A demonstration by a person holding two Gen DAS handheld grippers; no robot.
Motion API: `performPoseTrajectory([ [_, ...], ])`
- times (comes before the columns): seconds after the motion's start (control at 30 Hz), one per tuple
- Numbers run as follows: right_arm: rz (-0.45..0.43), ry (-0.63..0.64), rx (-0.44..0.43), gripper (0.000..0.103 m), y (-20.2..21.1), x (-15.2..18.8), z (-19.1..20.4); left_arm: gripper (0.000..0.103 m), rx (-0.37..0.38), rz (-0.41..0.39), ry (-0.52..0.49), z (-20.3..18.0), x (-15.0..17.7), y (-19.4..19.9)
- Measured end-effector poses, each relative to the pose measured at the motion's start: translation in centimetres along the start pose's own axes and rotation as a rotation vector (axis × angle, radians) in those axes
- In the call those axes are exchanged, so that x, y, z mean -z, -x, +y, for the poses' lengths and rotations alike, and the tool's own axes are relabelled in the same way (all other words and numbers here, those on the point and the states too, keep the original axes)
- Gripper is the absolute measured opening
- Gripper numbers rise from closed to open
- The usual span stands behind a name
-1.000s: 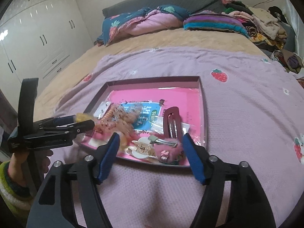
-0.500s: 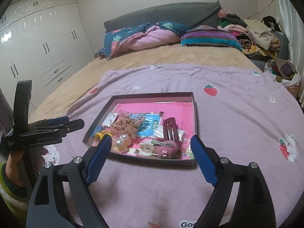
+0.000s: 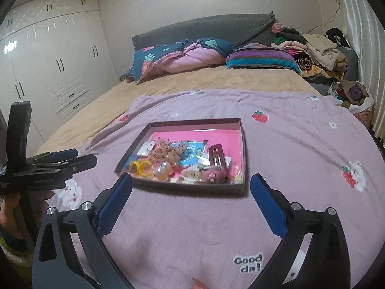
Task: Organize jewelry
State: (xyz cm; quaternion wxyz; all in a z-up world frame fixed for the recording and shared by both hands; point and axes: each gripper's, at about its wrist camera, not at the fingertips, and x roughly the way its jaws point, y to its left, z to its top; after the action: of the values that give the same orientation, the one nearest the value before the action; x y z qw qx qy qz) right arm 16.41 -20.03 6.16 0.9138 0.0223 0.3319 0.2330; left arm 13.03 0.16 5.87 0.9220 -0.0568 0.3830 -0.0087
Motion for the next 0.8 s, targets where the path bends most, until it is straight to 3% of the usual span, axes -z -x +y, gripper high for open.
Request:
performPoseTrajectory([
  [0.8,0.043,-0.005,0.052,0.099,0.4,7.0,0.9,0.094,-0.004,-0.001,0.021,0.6,8.1,0.5],
])
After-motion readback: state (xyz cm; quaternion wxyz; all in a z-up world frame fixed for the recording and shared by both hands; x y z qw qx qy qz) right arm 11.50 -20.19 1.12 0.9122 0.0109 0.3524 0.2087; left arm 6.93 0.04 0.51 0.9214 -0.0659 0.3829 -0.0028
